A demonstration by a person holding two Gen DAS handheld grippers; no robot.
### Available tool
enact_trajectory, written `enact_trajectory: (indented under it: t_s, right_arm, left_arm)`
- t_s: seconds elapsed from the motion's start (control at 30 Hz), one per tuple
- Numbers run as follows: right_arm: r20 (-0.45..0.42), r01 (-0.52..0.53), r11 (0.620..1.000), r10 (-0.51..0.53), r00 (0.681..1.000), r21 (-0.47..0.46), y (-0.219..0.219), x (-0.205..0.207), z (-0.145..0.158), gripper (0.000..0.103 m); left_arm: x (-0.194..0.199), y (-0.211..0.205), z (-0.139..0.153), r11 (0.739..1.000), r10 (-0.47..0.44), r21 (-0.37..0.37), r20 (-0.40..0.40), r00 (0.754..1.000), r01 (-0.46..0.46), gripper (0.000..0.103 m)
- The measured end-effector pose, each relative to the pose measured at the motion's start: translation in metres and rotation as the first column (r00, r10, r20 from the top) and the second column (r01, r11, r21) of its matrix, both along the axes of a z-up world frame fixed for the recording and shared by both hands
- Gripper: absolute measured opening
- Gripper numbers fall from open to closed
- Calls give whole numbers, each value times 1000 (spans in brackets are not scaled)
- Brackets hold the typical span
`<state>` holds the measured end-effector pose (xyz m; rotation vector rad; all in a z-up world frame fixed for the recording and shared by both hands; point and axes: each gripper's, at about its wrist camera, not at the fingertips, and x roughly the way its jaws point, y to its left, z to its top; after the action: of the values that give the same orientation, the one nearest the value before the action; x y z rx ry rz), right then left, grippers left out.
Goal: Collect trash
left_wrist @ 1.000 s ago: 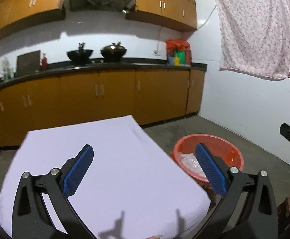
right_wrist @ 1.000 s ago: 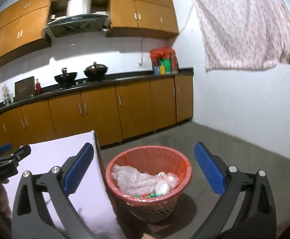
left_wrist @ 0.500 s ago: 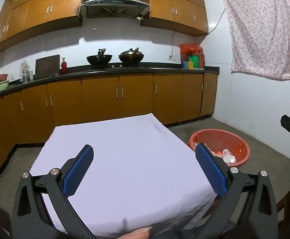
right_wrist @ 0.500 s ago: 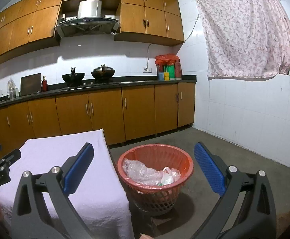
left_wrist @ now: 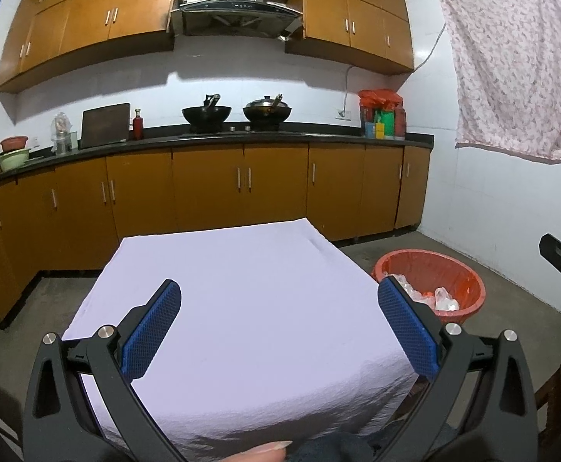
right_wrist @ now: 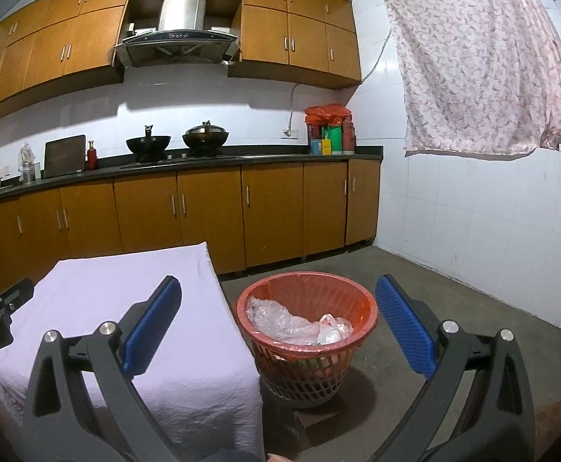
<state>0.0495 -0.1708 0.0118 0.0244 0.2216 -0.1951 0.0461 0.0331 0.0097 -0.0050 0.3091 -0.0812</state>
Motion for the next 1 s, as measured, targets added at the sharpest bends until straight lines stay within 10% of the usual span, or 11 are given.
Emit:
enact_trajectory:
  t_s: [1.0]
  right_arm:
    - [-15,1,1000,-1,1000,9,0,-3,6,99]
  left_arm:
    - [-4,11,0,1000,0,-19,-6,1000,0,101]
